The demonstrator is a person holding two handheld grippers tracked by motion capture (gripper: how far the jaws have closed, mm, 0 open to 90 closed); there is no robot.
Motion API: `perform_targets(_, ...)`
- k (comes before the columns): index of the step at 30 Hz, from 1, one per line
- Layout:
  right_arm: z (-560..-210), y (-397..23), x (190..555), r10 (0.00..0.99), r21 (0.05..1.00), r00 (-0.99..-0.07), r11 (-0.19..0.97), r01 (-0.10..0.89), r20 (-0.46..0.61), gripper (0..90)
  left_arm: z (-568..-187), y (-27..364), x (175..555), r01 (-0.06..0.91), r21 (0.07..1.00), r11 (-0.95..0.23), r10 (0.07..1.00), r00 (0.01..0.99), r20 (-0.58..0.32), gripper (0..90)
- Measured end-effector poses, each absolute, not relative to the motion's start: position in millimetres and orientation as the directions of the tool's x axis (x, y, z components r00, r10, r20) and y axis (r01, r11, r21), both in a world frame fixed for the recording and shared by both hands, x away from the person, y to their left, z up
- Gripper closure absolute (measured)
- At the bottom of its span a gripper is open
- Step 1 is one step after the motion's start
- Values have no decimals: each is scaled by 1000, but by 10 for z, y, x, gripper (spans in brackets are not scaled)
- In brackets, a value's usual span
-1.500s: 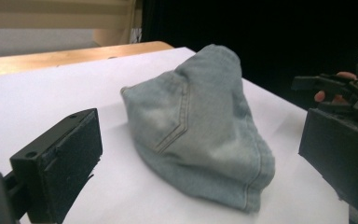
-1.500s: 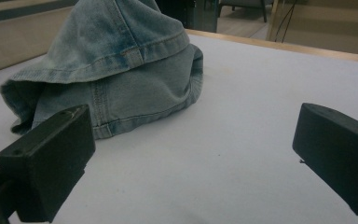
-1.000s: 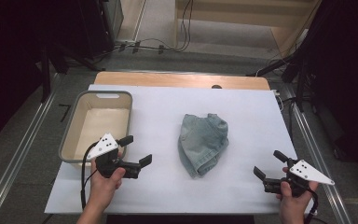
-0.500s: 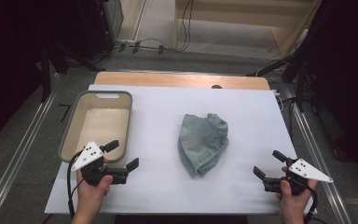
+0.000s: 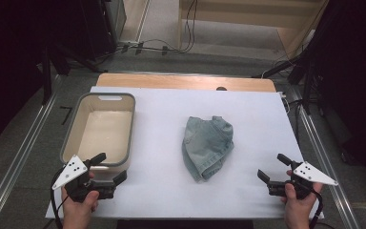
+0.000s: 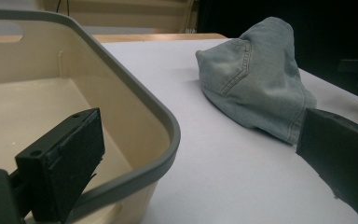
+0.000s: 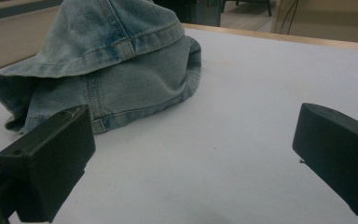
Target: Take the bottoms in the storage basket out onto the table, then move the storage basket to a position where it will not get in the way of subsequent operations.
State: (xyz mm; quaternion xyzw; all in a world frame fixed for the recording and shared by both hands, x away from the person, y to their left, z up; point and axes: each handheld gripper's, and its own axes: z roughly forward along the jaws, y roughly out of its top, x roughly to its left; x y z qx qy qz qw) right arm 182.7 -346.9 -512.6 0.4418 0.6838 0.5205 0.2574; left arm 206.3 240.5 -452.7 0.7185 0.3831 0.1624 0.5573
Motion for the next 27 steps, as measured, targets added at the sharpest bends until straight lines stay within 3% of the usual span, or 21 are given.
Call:
perform_targets(7, -5132, -3454, 1828, 873, 943, -476, 66, 326, 104, 0, -4517, 2541, 1933, 364, 930, -42, 752, 625, -211, 12)
perform_targets(15, -5123, -3398, 1820, 868, 945, -489, 83, 315, 86, 0, -4559, 2683, 1763, 375, 927, -10, 799, 561, -218, 171)
perform_targets(17, -5121, -3387, 1819, 863, 947, -499, 91, 309, 80, 0, -4573, 2724, 1733, 387, 922, -6, 809, 544, -224, 264)
perform_targets(23, -5117, -3398, 1805, 860, 948, -506, 97, 302, 73, 0, -4689, 2845, 1696, 431, 902, 12, 826, 504, -252, 678)
perform_targets(27, -5125, -3412, 1818, 861, 947, -503, 93, 309, 80, 0, -4774, 2899, 1747, 470, 882, 10, 852, 458, -254, 832)
